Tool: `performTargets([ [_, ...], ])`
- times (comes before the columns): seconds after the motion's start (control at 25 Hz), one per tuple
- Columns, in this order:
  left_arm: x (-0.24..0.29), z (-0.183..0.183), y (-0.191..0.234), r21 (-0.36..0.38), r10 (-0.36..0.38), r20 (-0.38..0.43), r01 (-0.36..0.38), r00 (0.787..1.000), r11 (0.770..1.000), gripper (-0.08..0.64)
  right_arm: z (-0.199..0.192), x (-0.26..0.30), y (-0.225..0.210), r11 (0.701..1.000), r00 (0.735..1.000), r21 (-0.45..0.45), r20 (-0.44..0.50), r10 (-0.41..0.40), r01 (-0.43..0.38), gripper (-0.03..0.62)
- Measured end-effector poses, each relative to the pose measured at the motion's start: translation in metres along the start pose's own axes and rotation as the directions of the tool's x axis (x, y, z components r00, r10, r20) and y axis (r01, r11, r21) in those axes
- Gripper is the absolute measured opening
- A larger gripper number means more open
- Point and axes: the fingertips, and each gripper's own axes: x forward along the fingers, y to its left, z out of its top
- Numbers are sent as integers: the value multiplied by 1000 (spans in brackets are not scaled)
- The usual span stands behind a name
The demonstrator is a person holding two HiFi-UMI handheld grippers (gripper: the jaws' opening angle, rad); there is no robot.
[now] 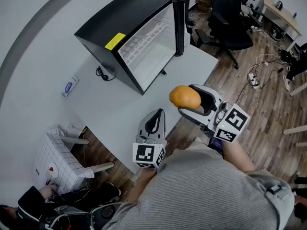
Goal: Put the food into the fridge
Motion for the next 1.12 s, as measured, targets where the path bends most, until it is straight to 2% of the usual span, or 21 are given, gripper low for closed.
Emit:
performTargets([
  [0.52,4,-2,-3,1,-11,-10,11,1000,1000,11,1,3,-4,1000,1000,-1,-6,1,-1,337],
  [0.72,4,-4,-4,2,-11,-13,11,1000,1000,11,4,1,-5,999,1000,39,19,3,-4,337],
  [1.12,4,-4,-5,1,-18,-12,18,1000,1000,11,8,2,-2,1000,1000,12,14,3,-3,337],
])
